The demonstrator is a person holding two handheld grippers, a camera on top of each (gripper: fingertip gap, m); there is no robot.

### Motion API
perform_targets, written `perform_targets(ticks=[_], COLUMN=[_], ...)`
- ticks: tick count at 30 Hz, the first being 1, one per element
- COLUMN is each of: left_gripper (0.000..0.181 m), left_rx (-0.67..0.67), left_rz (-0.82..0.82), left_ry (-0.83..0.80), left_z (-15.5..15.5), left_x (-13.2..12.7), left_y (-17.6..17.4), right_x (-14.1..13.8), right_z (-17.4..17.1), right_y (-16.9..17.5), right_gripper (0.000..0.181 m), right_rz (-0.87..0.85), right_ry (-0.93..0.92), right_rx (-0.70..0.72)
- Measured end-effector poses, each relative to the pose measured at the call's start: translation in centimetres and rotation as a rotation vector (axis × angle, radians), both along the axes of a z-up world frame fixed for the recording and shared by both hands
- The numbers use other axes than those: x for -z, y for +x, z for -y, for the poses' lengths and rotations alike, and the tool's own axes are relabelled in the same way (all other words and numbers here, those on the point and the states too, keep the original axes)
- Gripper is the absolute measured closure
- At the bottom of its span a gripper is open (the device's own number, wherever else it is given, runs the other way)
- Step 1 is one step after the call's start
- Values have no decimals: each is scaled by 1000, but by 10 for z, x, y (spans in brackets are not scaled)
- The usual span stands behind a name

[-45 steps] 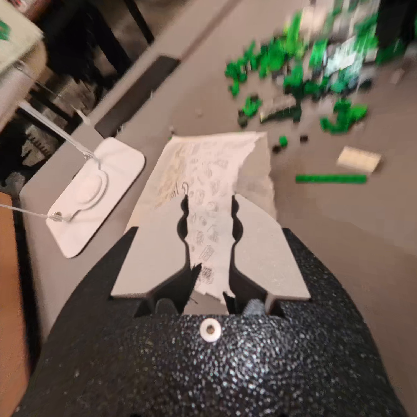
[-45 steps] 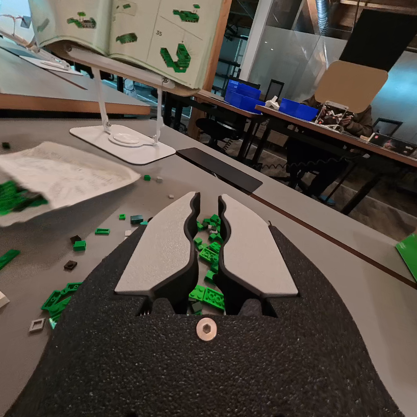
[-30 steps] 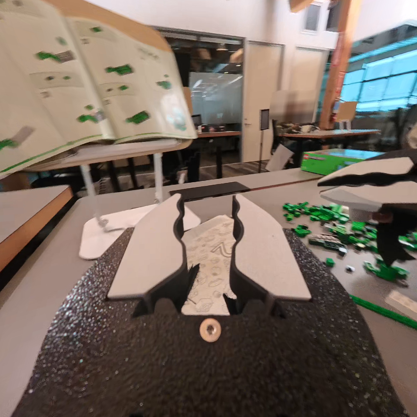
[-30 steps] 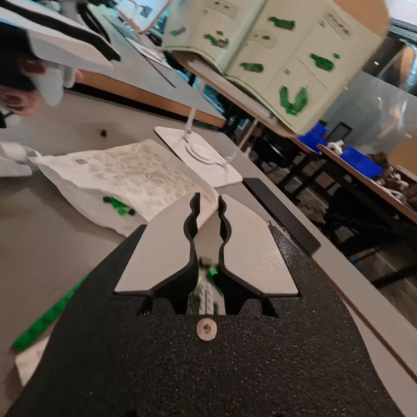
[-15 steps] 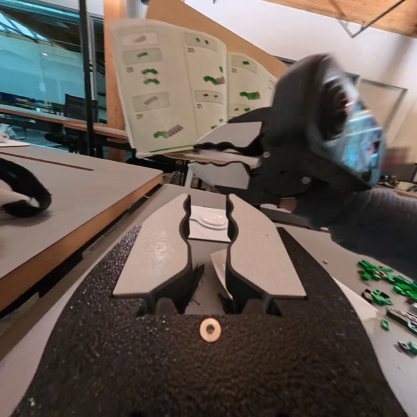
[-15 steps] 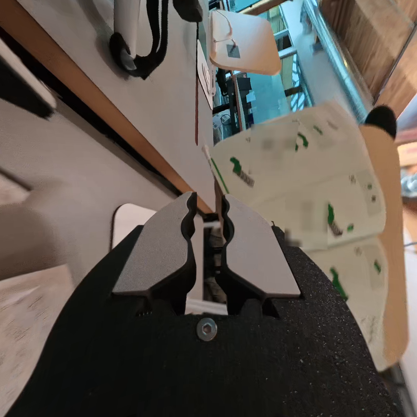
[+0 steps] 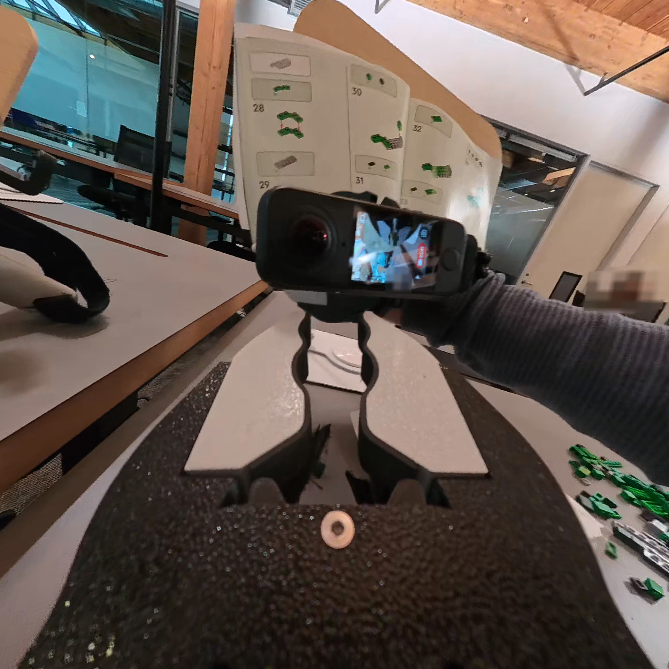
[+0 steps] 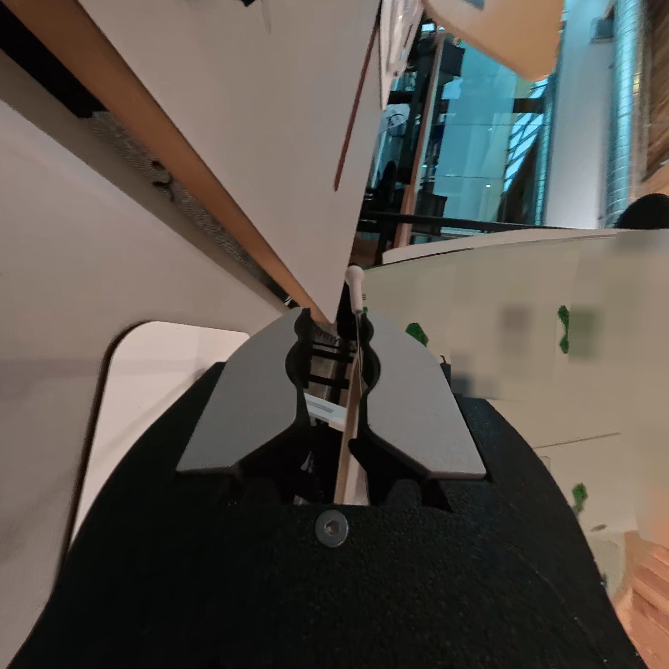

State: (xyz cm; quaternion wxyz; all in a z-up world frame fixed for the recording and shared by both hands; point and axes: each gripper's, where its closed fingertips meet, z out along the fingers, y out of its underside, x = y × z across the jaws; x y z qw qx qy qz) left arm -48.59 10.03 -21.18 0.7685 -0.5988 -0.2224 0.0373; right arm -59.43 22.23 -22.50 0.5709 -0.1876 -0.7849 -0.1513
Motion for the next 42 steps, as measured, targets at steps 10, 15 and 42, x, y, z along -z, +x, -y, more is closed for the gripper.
perform_targets(ticks=[10,15,42], left_gripper=[157,159,162], left_rx=[88,127,153], left_rz=[65,52,53], left_ry=[19,-7,-21], left_z=[-9,-15,-18], left_x=[4,7,9], left_y=[6,13,15], right_x=[15,3,-39], right_z=[13,11,-10], right_y=[20,28,39], right_gripper=[157,160,172], right_rz=[38,-70,-65], right_ry=[-78,-75,223], right_rx=[-81,-111,-75])
